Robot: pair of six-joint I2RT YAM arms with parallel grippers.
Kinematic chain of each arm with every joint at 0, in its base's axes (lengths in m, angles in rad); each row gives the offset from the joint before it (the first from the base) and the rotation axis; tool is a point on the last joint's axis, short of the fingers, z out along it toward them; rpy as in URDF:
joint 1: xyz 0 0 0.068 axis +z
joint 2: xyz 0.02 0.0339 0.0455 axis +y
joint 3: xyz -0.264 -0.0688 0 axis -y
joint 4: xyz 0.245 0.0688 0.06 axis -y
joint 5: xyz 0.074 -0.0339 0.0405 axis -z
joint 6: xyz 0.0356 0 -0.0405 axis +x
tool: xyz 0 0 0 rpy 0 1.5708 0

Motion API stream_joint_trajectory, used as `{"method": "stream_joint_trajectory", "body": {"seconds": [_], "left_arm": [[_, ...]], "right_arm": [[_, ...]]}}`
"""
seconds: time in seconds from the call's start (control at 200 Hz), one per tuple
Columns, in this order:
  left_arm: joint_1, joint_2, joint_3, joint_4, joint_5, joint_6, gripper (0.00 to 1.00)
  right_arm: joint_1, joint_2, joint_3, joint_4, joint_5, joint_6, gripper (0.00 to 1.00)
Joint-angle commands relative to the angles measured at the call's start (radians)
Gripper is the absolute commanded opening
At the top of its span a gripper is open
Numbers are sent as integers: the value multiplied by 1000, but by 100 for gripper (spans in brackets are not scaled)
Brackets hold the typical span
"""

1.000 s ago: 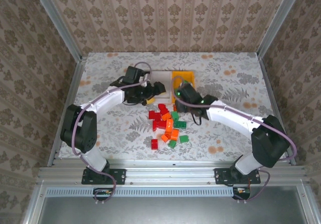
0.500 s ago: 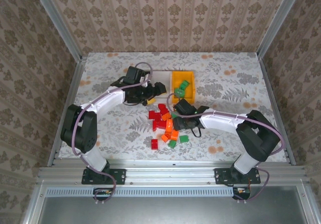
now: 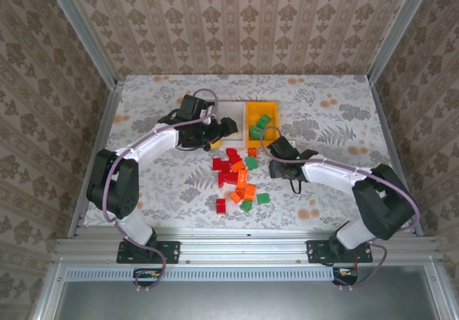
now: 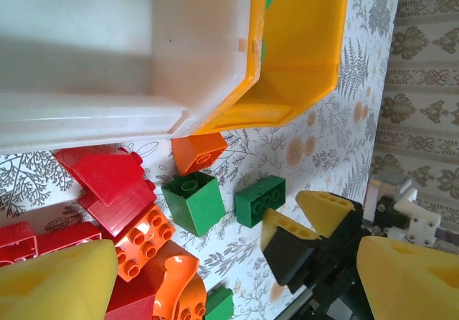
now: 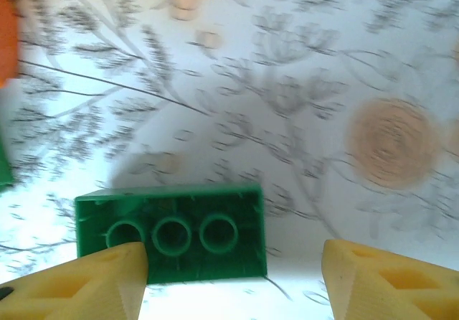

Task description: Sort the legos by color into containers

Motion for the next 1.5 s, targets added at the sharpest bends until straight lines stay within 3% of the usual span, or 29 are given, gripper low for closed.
{"method": "stream_joint_trajectory", "body": {"seconds": [0.0,0.12,0.345,0.45,0.92,1.13,1.235,1.5], "left_arm": [[4,3,14,-31,-3,21,88],[3,3,13,-30,-3,20,88],[3,-4,12,-33,-8,24,88],[3,-5,14,-32,-5,24,88],[3,-2,15,-31,4,22,88],[3,1,17,-32,3,24,88],[3,3,18,-33,1,25,88],[29,-7,24,-35,10,20,88]], "right_arm": [[9,-86,-3,-58,21,18,65],[2,-155,-6,-44,-21,21,67],[-4,-51,24,16,-78,-62,93],[-32,25,77,-15,-70,-106,96],[-46,173,112,53,-128,-115,84],[-46,179,103,69,-108,-110,68],[-45,142,97,64,-93,-99,60],[-43,-38,196,-3,-9,-112,57]]}}
